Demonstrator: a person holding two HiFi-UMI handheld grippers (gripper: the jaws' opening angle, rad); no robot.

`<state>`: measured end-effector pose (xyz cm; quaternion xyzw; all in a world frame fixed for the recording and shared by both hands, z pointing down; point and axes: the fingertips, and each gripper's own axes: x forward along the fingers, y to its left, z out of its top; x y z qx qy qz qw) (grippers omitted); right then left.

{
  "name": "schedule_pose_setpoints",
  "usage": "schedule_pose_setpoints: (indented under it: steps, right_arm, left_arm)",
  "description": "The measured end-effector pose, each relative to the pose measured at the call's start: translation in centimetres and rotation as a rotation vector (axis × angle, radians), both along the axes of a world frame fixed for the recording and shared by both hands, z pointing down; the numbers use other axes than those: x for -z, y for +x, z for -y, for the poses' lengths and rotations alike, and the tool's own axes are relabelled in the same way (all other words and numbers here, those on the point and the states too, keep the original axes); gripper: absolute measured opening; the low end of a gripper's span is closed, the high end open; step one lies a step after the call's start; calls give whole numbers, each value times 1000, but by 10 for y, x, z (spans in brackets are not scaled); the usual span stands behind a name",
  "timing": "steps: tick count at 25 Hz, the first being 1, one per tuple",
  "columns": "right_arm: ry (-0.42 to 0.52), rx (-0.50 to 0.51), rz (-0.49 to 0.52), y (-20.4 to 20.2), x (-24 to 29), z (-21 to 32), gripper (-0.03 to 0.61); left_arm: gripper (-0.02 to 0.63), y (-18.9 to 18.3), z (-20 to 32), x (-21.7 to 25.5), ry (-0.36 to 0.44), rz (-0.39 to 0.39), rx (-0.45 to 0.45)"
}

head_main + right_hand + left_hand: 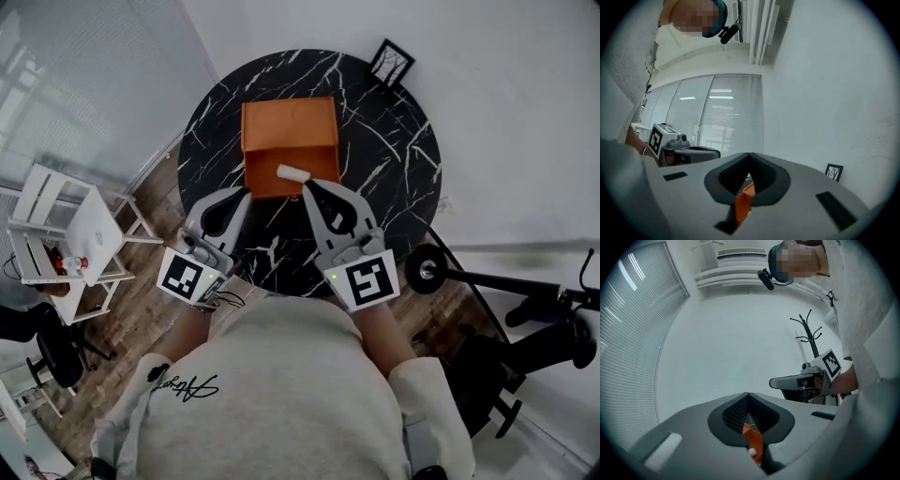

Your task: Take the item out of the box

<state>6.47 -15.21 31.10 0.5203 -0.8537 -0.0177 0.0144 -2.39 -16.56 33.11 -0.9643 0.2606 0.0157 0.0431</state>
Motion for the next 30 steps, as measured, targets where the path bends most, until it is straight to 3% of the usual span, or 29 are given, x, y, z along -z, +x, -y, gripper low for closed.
schedule_pose_setpoints:
  steps: [23,30]
  right_arm:
    - [11,-37,-6,0,0,44,8]
    - [25,3,-22,7,9,41,9]
  left_arm:
    - [3,16,42,0,-2,11,-87]
    - [3,26,38,7,10,10,-51]
